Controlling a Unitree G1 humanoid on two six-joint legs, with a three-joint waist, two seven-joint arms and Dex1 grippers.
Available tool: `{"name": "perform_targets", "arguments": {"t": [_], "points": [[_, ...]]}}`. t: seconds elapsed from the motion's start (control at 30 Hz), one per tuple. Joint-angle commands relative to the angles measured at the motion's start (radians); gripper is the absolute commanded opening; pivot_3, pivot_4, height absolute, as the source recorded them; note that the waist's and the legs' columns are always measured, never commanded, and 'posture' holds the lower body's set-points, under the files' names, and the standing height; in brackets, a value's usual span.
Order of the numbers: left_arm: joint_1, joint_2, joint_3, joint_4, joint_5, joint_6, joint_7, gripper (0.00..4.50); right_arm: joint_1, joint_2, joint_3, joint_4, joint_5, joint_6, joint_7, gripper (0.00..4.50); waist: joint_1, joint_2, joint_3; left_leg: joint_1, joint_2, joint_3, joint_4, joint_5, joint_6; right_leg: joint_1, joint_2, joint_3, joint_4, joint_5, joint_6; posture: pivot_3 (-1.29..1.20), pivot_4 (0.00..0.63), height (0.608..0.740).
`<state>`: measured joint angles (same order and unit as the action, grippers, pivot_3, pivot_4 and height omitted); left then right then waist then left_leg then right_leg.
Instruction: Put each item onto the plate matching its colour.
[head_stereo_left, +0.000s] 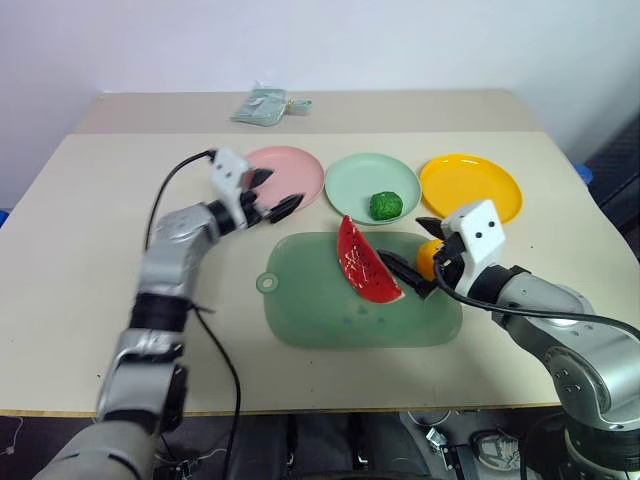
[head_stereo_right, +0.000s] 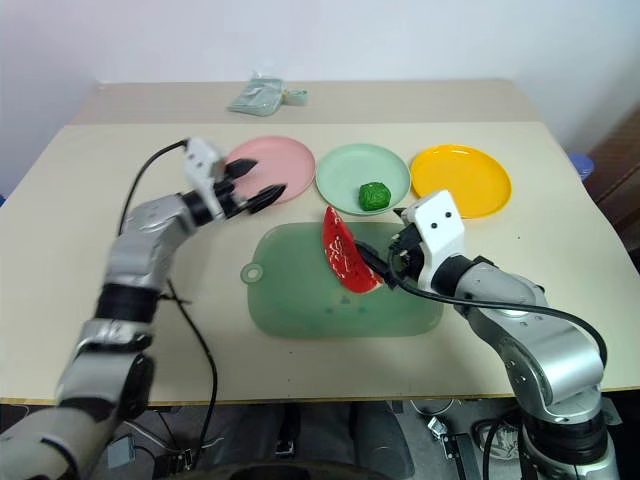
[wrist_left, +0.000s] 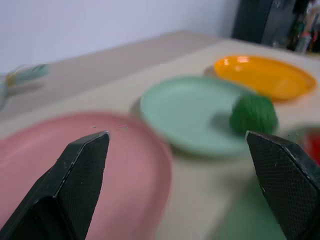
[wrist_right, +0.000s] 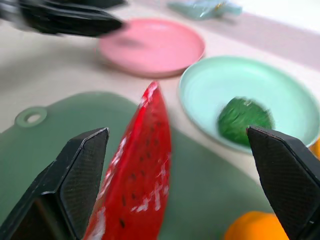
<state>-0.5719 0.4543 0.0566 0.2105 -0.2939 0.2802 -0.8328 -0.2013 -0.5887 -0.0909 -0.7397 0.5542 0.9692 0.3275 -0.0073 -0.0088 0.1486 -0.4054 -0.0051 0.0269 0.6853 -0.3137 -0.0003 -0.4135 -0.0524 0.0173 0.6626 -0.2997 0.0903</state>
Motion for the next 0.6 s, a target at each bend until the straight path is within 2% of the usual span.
{"name": "perform_targets", "arguments": {"t": [0.03, 0.17, 0.3, 0.4, 0.6], "points": [[0.103, 0.06, -0.005, -0.151, -0.025, 0.027, -0.058, 4.47, -0.016, 0.004, 0.027, -0.018, -0.001, 0.015, -0.006, 4.5, 0.003, 0.0, 0.0, 0.0, 0.0, 0.0, 0.0, 0.0, 0.0, 0.0, -0.001, 0.0, 0.0, 0.0, 0.0, 0.0, 0.15, 0.74], [0.19, 0.083, -0.013, -0.244, -0.026, 0.061, -0.052, 4.47, -0.023, 0.005, 0.055, -0.012, -0.01, 0.008, -0.001, 4.5, 0.006, 0.0, 0.0, 0.0, -0.001, 0.0, 0.0, -0.001, 0.003, 0.001, -0.003, -0.001, 0.0, 0.0, 0.0, 0.0, 0.15, 0.74], [0.194, 0.026, -0.015, -0.375, -0.158, 0.255, -0.025, 4.47, 0.001, -0.015, 0.051, -0.026, -0.013, -0.085, 0.069, 4.5, 0.013, 0.0, 0.0, 0.0, -0.001, 0.0, 0.0, -0.003, 0.006, 0.001, -0.003, -0.001, 0.0, 0.0, 0.0, 0.0, 0.15, 0.74], [0.148, -0.04, -0.033, -0.467, -0.231, 0.374, 0.04, 4.47, 0.082, -0.053, -0.03, -0.04, 0.015, -0.173, 0.169, 4.5, 0.021, 0.0, 0.0, 0.0, -0.002, -0.001, 0.001, -0.003, 0.007, 0.001, -0.003, -0.002, 0.0, 0.0, 0.0, 0.0, 0.15, 0.74], [0.103, -0.064, -0.079, -0.511, -0.192, 0.371, 0.104, 4.47, 0.123, -0.106, -0.082, -0.004, 0.02, -0.191, 0.213, 4.5, 0.007, 0.0, 0.0, 0.003, -0.002, -0.001, 0.002, -0.004, 0.008, 0.004, -0.001, -0.001, 0.0, 0.0, 0.0, 0.0, 0.15, 0.74]]}}
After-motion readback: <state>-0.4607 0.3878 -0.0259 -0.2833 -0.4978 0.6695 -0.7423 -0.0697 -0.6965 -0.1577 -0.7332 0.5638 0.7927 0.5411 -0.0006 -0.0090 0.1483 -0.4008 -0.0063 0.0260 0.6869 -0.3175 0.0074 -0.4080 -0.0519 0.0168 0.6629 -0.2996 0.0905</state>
